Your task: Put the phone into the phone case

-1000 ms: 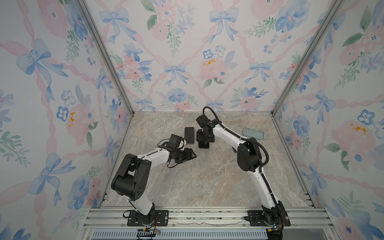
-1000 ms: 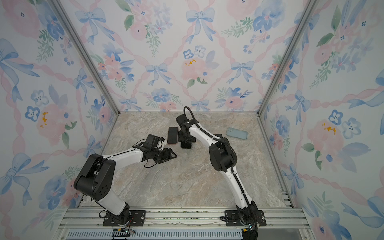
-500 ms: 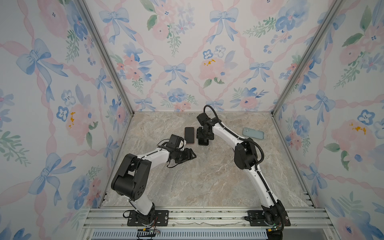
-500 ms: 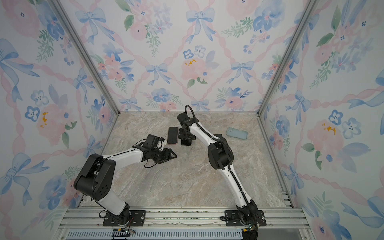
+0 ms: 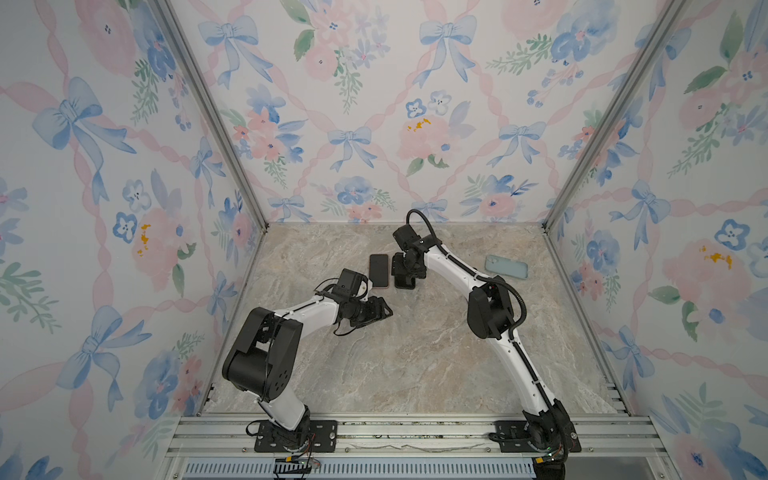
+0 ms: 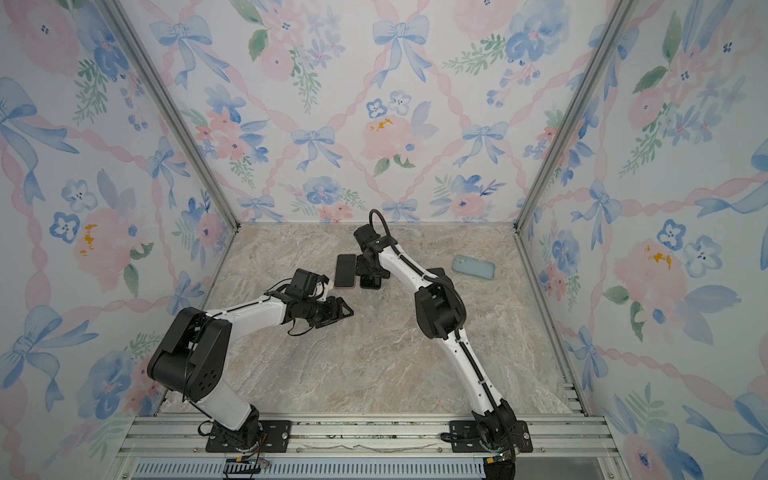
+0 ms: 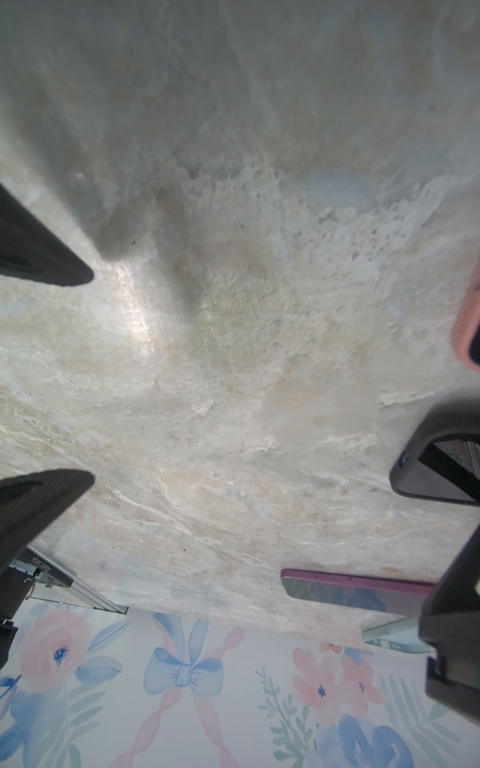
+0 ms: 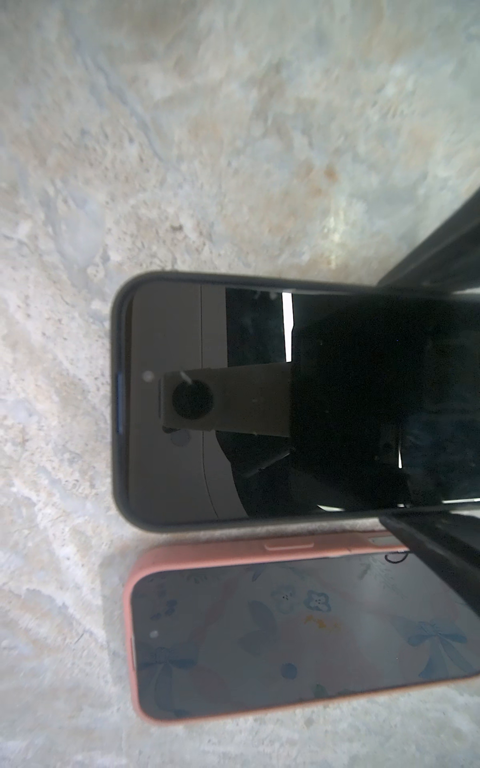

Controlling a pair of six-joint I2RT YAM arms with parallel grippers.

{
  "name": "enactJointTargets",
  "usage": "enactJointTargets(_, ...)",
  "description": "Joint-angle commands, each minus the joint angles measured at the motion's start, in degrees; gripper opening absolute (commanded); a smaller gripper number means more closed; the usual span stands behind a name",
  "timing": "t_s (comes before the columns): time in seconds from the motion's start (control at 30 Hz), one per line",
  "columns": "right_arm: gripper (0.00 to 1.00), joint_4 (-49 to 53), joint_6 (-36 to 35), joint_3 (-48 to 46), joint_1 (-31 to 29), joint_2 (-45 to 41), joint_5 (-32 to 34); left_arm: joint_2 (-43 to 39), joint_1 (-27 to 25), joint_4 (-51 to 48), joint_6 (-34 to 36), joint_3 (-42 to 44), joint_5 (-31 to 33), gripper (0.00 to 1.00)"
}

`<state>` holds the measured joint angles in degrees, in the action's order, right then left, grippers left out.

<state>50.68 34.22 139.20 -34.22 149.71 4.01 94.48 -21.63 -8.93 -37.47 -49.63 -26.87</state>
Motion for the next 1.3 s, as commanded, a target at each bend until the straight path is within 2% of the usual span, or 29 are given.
enactJointTargets(0.0, 0.73, -1.02, -0.77, 1.65, 0.16, 1.39, -1.2, 0.64, 0.45, -0.77, 1.11, 0.58, -0.64, 0.72)
enactJointTargets(0.27, 0.89, -0.17, -2.66, 0.74, 0.12, -1.86, -0.24, -0.23, 0.45, -0.66, 0.93, 1.15, -0.64, 0.72)
enactJointTargets(0.4, 0.88, 1.34, -3.73, 0.72, 0.12, -4.4, -0.32, -0.66, 0.25, -0.69, 0.82, 1.36, -0.55, 0.72)
enactJointTargets(0.5, 0.84, 2.32, -7.59, -1.41, 0.12, -9.54, -0.2, -0.97, -0.7, -0.69, 0.53, 1.48, -0.72, 0.72)
enactJointTargets(0.63, 0.8, -2.46, -16.07, -16.21, 1.08, -22.4, 3.1, -1.41, -3.76, -0.67, 0.16, 0.76, -1.08, 0.72)
enactJointTargets(0.77, 0.75, -9.36, -21.25, -35.24, 5.71, -35.23, 4.59, -1.93, -6.92, -0.65, -0.37, 0.08, -0.9, 0.72)
enactJointTargets(0.87, 0.74, -8.93, -24.37, -43.56, 10.9, -40.09, 6.1, -1.17, -9.52, -0.54, -0.55, -1.22, -1.45, 0.73)
enactJointTargets(1.03, 0.73, -9.71, -29.01, -51.66, 19.5, -42.83, 7.26, 0.81, -12.49, -0.04, -1.2, -3.08, -2.12, 0.73)
enactJointTargets(1.27, 0.73, -11.24, -34.08, -52.55, 28.95, -38.63, 6.62, 3.5, -13.61, 0.03, -1.69, -5.53, -3.09, 0.73)
